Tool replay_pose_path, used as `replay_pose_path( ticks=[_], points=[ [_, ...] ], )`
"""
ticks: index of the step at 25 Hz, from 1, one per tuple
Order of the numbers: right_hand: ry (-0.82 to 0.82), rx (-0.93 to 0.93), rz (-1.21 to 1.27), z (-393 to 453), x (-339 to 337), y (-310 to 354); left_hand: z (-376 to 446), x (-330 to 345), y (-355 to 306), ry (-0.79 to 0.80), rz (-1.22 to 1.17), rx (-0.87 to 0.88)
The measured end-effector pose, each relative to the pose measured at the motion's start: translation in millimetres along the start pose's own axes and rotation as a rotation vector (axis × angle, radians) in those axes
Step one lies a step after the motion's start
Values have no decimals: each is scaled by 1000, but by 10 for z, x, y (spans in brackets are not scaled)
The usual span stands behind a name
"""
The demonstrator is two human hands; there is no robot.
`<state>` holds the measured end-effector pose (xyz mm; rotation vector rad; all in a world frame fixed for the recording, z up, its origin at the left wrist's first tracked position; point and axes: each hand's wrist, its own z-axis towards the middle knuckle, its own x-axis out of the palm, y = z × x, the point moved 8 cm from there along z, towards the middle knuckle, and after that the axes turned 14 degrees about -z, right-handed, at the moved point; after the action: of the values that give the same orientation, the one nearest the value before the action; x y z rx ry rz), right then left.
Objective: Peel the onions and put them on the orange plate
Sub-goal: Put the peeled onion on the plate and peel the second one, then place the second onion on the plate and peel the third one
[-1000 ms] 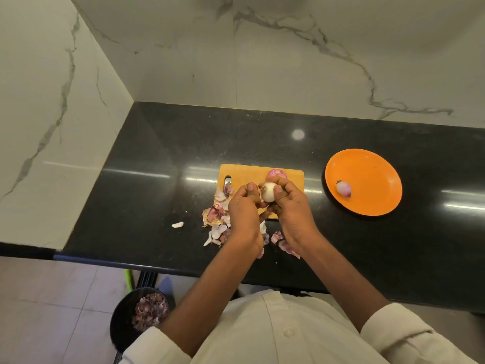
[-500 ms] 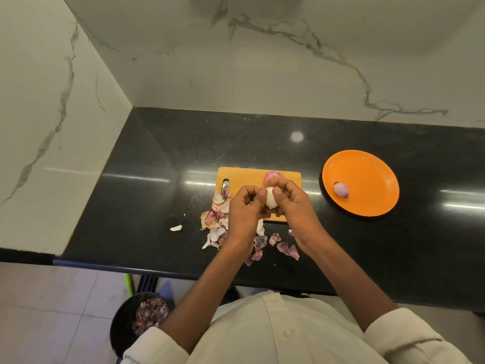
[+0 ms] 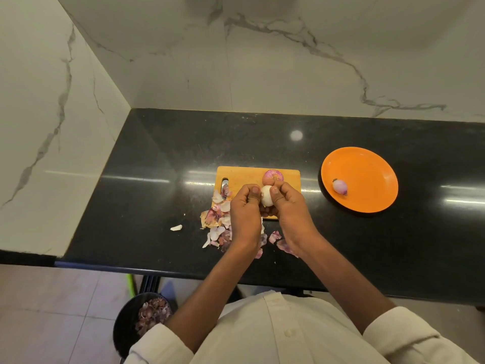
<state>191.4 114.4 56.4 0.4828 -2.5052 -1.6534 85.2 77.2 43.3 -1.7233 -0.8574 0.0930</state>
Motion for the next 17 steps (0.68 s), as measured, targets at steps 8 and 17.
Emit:
replay_pose_path(
  ticks=[8,17],
  points=[
    [-21,121,239,26,-112,-84,-14,-55,47,21,5,31],
    [-18,54,87,69,-252,-126,70,119,219,2,51,-42]
  ],
)
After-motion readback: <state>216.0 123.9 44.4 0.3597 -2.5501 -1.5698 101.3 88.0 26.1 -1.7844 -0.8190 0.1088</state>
